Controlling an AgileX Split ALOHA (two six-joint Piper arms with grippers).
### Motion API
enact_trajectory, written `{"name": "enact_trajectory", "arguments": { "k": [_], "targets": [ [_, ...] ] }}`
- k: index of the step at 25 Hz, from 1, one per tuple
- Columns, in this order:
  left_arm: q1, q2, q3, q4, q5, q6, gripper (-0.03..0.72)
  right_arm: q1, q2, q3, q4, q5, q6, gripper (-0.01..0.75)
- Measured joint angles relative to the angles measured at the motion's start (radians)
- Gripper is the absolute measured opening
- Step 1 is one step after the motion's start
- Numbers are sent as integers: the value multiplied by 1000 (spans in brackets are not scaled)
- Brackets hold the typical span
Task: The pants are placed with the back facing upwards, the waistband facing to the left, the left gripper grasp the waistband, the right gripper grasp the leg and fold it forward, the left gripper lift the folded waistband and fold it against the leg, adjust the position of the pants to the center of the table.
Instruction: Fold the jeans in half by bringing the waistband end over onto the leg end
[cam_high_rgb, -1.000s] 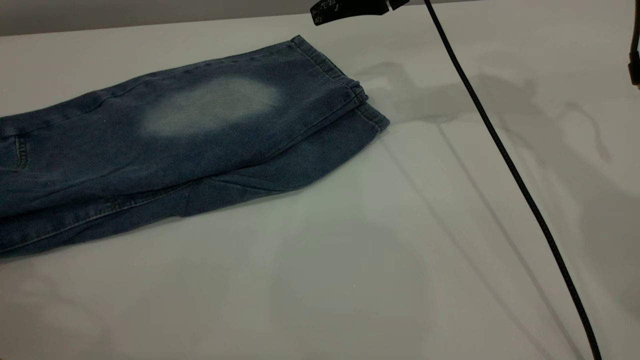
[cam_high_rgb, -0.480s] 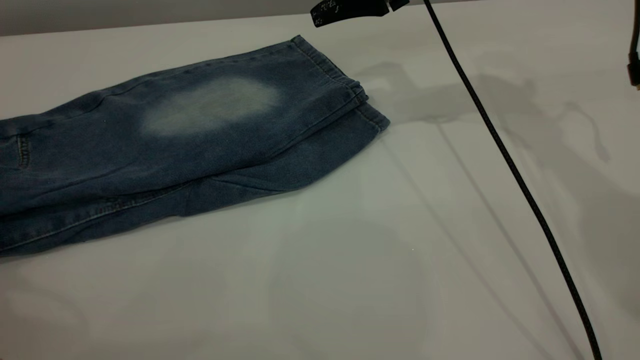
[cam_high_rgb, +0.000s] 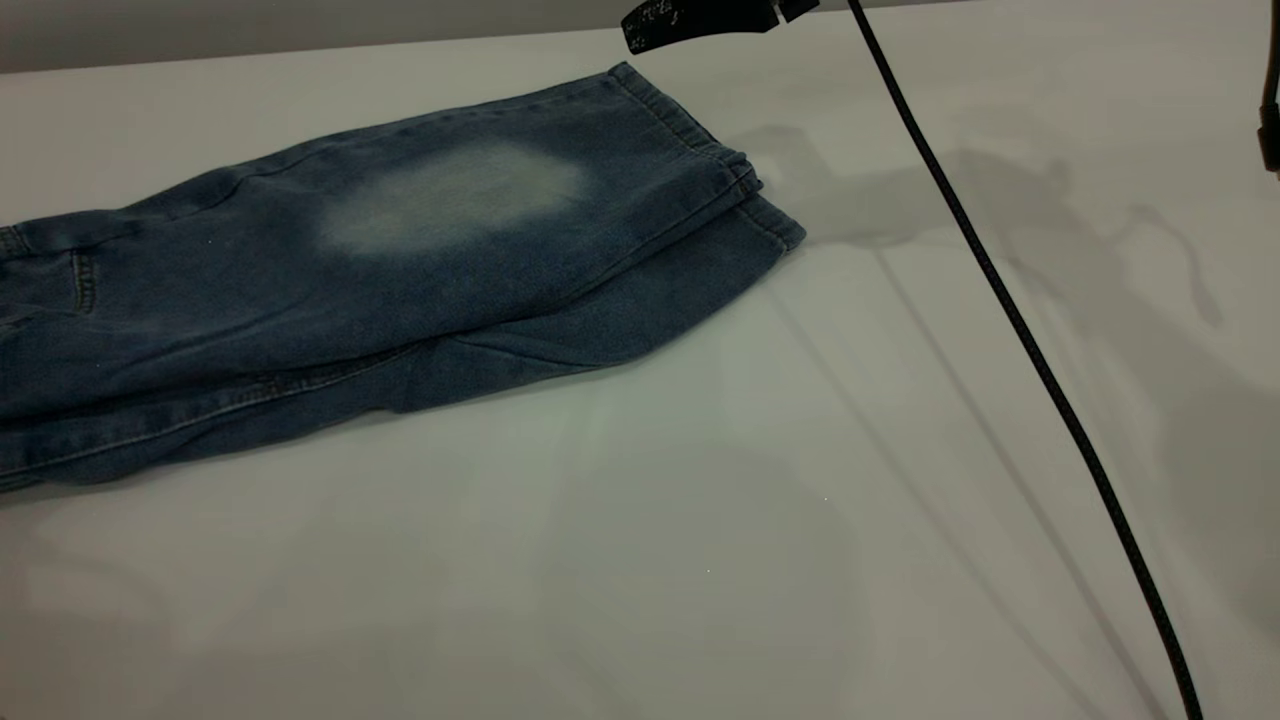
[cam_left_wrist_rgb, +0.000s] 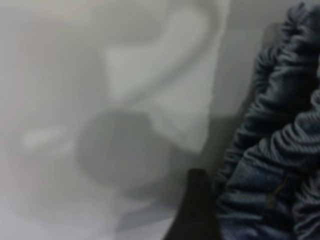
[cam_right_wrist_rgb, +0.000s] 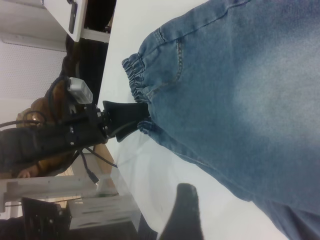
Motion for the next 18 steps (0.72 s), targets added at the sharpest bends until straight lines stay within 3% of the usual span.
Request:
{"name": "enact_trajectory", "arguments": {
  "k": [8, 13, 18],
  "targets": [
    [0, 6, 0, -2, 5, -1, 192, 5, 0, 0, 25, -7, -1, 552],
    [0, 1, 1, 0, 4, 1, 189, 71, 0, 0, 37, -28, -29, 552],
    [-8, -40, 5, 9, -13, 1, 189, 183, 0, 0, 31, -160, -31, 552]
  ]
}}
